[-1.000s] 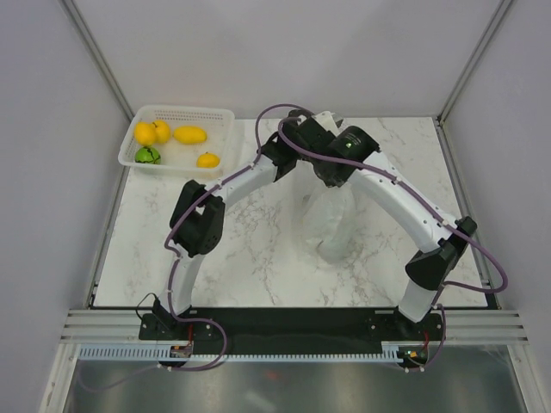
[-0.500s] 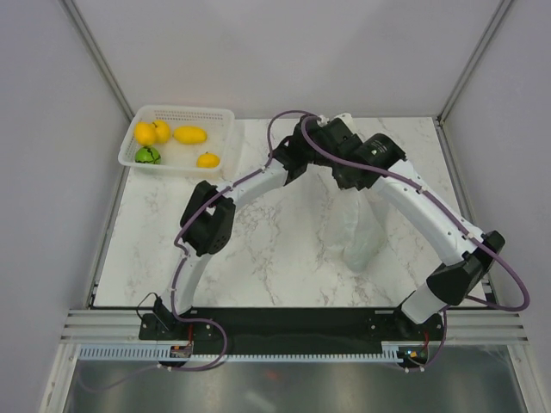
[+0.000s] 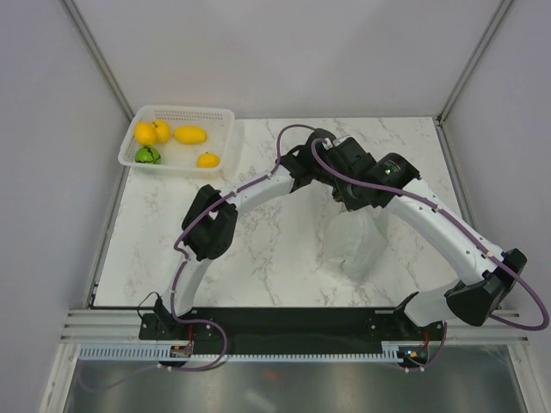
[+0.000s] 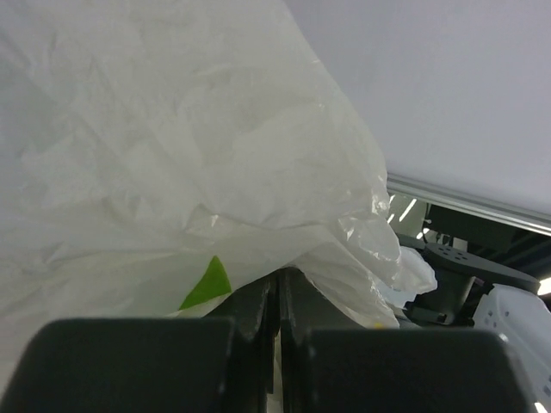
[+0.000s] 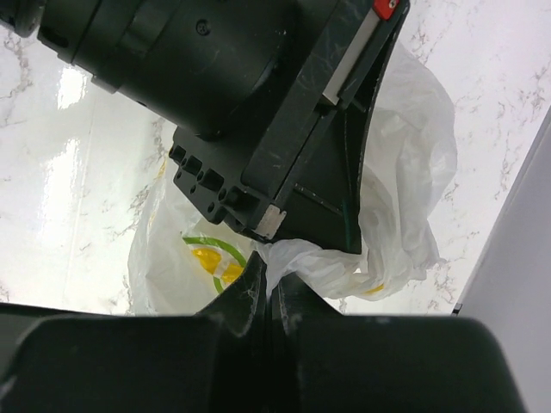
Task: Place the fake fruits into the plastic bag and tie a complex knot
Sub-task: Tie the plastic bag at the center of the board.
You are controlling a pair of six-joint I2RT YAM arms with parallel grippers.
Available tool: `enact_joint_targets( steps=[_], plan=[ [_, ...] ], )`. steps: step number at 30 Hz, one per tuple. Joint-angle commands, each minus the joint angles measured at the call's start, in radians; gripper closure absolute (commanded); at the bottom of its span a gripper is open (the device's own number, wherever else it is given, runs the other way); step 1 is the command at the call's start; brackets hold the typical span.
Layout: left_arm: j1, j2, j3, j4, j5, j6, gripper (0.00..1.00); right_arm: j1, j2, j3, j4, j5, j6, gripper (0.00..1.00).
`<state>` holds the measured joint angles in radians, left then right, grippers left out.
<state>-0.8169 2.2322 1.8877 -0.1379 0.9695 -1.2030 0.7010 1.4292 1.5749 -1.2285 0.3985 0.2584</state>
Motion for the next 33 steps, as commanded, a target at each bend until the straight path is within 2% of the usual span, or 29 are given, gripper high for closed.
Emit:
enact_joint_targets(
  steps=[1, 4, 6, 11, 14, 16, 18, 19, 20, 22, 23, 25, 31, 33],
  plan=[
    [-0.074, 0.026, 0.074, -0.303, -0.080, 0.206, 0.98, 0.029, -0.027, 0.065, 0.302, -0.069, -0.001, 1.00],
    [-0.068, 0.035, 0.089, -0.335, -0.098, 0.212, 0.98, 0.026, 0.036, 0.143, 0.193, -0.064, 0.056, 1.00],
    [-0.071, 0.055, 0.109, -0.338, -0.048, 0.188, 0.98, 0.028, 0.082, 0.186, 0.144, -0.123, 0.062, 1.00],
    [-0.070, 0.057, 0.140, -0.413, -0.048, 0.235, 0.98, 0.028, 0.042, 0.134, 0.187, -0.110, -0.013, 1.00],
    [-0.073, 0.082, 0.152, -0.413, 0.007, 0.203, 0.98, 0.028, 0.020, 0.111, 0.237, -0.139, -0.059, 1.00],
    [-0.086, 0.110, 0.220, -0.393, 0.029, 0.180, 0.98, 0.028, 0.023, 0.116, 0.250, -0.168, -0.056, 1.00],
    [-0.097, 0.135, 0.270, -0.332, 0.041, 0.099, 0.98, 0.026, 0.031, 0.119, 0.258, -0.182, -0.036, 1.00],
    [-0.105, 0.139, 0.278, -0.222, 0.049, 0.058, 0.98, 0.028, 0.030, 0.119, 0.264, -0.190, -0.031, 1.00],
    [-0.108, 0.147, 0.280, -0.160, 0.076, -0.048, 0.98, 0.026, 0.024, 0.114, 0.268, -0.202, -0.030, 1.00],
    [-0.113, 0.164, 0.272, -0.028, 0.100, -0.154, 0.98, 0.028, 0.017, 0.109, 0.276, -0.205, -0.022, 1.00],
    [-0.113, 0.167, 0.263, 0.094, 0.112, -0.258, 0.98, 0.026, 0.011, 0.105, 0.277, -0.205, -0.021, 1.00],
    [-0.110, 0.164, 0.243, 0.135, 0.100, -0.297, 0.98, 0.028, -0.001, 0.099, 0.282, -0.191, -0.013, 1.00],
    [-0.102, 0.127, 0.110, 0.405, -0.015, -0.479, 0.98, 0.026, -0.023, 0.115, 0.274, -0.107, 0.031, 1.00],
    [-0.096, 0.127, 0.093, 0.463, -0.028, -0.497, 0.98, 0.026, -0.024, 0.123, 0.259, -0.104, 0.044, 1.00]
  ],
)
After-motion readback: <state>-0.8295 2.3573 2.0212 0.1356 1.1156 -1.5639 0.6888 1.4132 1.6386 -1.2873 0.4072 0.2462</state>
